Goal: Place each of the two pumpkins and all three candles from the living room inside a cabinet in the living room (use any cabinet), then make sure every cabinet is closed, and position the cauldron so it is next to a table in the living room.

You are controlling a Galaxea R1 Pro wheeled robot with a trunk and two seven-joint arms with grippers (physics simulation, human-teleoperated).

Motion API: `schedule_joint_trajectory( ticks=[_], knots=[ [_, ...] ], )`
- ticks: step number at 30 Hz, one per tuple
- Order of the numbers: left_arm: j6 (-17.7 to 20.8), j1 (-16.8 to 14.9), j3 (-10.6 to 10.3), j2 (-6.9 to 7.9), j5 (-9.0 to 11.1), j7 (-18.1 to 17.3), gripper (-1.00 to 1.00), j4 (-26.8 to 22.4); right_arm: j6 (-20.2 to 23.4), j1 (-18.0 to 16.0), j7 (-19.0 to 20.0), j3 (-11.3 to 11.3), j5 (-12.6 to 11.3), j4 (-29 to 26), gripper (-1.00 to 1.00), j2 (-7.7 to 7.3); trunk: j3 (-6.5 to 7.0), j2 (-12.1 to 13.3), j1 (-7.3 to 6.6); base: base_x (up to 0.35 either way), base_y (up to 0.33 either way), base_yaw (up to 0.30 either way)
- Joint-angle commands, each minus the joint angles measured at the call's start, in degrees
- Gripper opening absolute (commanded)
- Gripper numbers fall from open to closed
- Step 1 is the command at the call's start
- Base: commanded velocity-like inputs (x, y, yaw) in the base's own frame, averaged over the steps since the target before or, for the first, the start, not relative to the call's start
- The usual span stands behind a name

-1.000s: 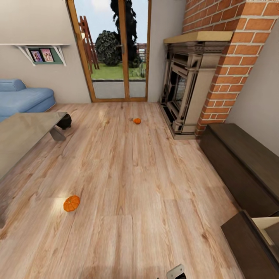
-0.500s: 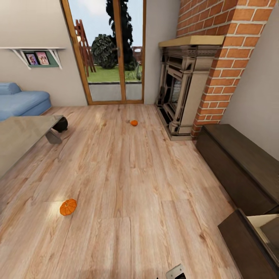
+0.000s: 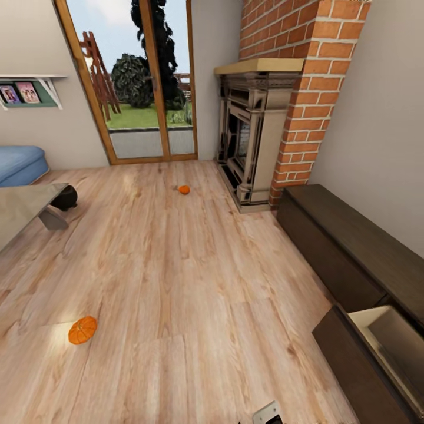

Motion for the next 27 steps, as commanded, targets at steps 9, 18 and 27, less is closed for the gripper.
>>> schedule_joint_trajectory(
  ticks=[9,18,27],
  knots=[
    [0.17,0.0,0.0,0.0,0.01,-0.07,1.0,0.03,0.0,0.0,0.0,-0.01,0.0,-0.16,1.0,0.06,0.15,0.0,0.0,0.174,0.0,-0.098],
    [0.18,0.0,0.0,-0.04,0.01,-0.09,1.0,0.02,0.06,0.0,0.0,-0.01,0.01,-0.1,1.0,-0.14,0.15,0.0,0.0,0.321,0.0,-0.003],
    [0.18,0.0,0.0,-0.38,0.01,-0.08,1.0,0.04,-0.12,0.0,0.0,-0.01,0.0,-0.15,1.0,-0.16,0.4,0.0,0.0,0.328,0.0,0.0]
  ],
)
